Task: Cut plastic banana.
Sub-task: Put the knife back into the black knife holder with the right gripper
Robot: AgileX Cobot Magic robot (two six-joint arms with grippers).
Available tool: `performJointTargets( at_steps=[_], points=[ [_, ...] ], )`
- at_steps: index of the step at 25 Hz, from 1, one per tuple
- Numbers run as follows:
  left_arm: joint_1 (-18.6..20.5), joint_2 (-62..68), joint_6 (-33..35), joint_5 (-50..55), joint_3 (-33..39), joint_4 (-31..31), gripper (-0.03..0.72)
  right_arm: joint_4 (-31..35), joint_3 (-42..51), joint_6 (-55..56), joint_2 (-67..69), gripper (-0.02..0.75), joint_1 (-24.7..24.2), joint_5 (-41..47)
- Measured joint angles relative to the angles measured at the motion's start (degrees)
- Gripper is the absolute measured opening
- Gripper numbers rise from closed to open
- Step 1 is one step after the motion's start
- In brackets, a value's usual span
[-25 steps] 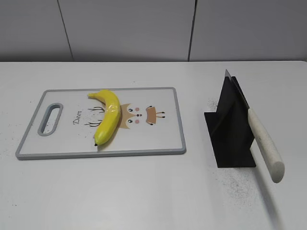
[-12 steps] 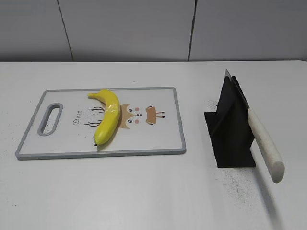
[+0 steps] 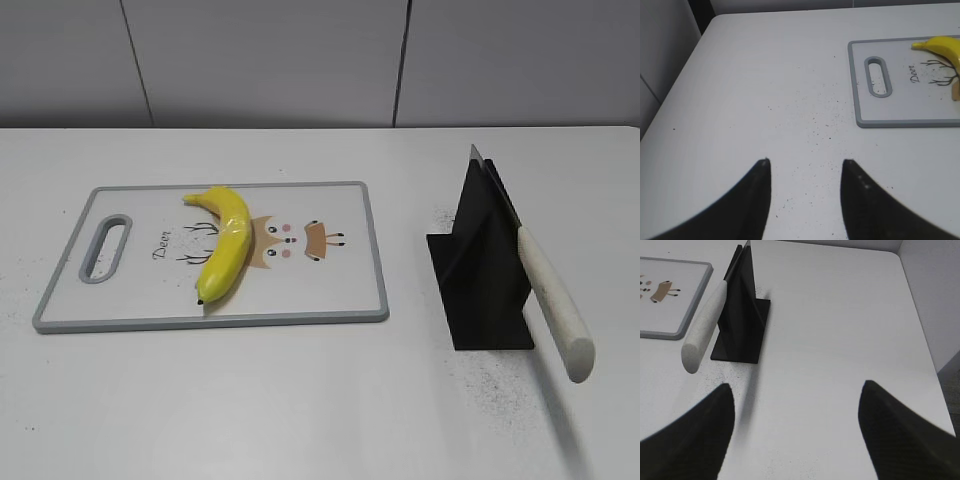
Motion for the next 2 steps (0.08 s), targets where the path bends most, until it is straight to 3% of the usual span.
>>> performJointTargets(
  at_steps=[2],
  points=[
    [0.0,0.0,0.0,0.0,0.0,0.0,0.426,0.0,0.0,0.07,0.0,0.584,0.0,0.0]
  ],
)
